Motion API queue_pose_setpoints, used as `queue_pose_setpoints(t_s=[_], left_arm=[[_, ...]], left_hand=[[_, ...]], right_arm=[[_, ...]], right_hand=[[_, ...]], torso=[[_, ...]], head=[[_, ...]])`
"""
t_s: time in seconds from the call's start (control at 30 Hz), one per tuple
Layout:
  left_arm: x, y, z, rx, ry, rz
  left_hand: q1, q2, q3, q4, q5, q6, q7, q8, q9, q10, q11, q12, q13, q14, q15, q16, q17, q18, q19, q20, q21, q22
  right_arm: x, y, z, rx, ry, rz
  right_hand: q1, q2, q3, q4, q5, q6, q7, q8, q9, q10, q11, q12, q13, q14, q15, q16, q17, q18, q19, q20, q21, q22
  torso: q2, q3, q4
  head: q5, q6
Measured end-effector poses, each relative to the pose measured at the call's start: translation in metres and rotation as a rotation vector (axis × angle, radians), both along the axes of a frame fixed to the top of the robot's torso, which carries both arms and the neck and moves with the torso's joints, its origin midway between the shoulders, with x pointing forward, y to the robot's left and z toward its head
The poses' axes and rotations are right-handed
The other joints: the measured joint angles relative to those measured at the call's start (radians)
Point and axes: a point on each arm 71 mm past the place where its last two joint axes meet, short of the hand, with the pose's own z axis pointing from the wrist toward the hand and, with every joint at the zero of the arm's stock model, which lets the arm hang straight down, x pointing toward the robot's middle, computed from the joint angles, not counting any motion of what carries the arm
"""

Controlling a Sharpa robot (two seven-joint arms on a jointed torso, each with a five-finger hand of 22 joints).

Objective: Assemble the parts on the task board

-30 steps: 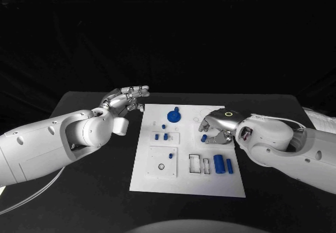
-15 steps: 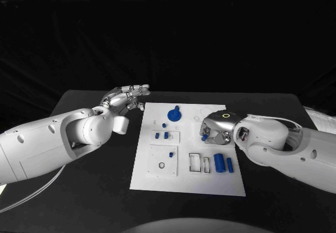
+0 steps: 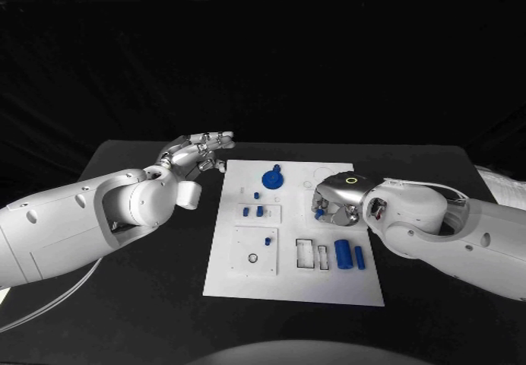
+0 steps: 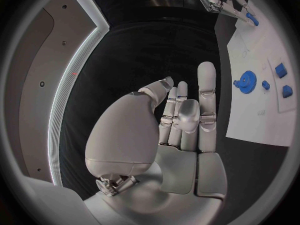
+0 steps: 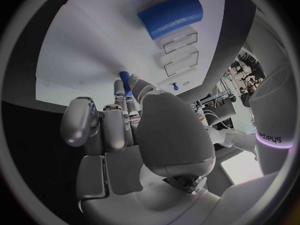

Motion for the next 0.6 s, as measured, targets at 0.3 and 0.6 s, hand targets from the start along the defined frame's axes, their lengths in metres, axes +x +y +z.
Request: queue_pose_setpoints(t_s=[0.3,0.6], left_arm=[[0.000,0.000,0.000,0.001,0.001,0.000],[0.000,0.001,0.000,0.002,0.002,0.001]], left_hand=[[0.000,0.000,0.000,0.000,0.000,0.000,0.000,0.000,0.000,0.000,0.000,0.000,0.000,0.000,0.000,0.000,0.000,0.000,0.000,0.000,0.000,0.000],[0.000,0.000,0.000,0.000,0.000,0.000,0.000,0.000,0.000,0.000,0.000,0.000,0.000,0.000,0.000,0.000,0.000,0.000,0.000,0.000,0.000,0.000]], right_arm=[[-0.003,0.000,0.002,0.025,-0.027,-0.002],[-0.014,0.001,0.027,0.086,-0.078,0.019]], right_hand=[[-0.008,0.008,0.026,0.004,-0.005,0.024,-0.007,0.007,0.007,0.027,-0.009,-0.011,0.002,0.000,-0.007,0.006,0.008,0.000,0.003,-0.011,0.004,0.007],[-0.012,0.004,0.035,0.004,-0.007,0.028,-0.008,0.006,0.008,0.037,-0.013,-0.013,0.002,0.000,-0.007,0.006,0.009,0.000,0.003,-0.011,0.004,0.010]], torso=[[-0.001,-0.0001,0.0000],[-0.002,-0.0014,-0.0002]], head=[[-0.001,-0.001],[-0.001,0.002]])
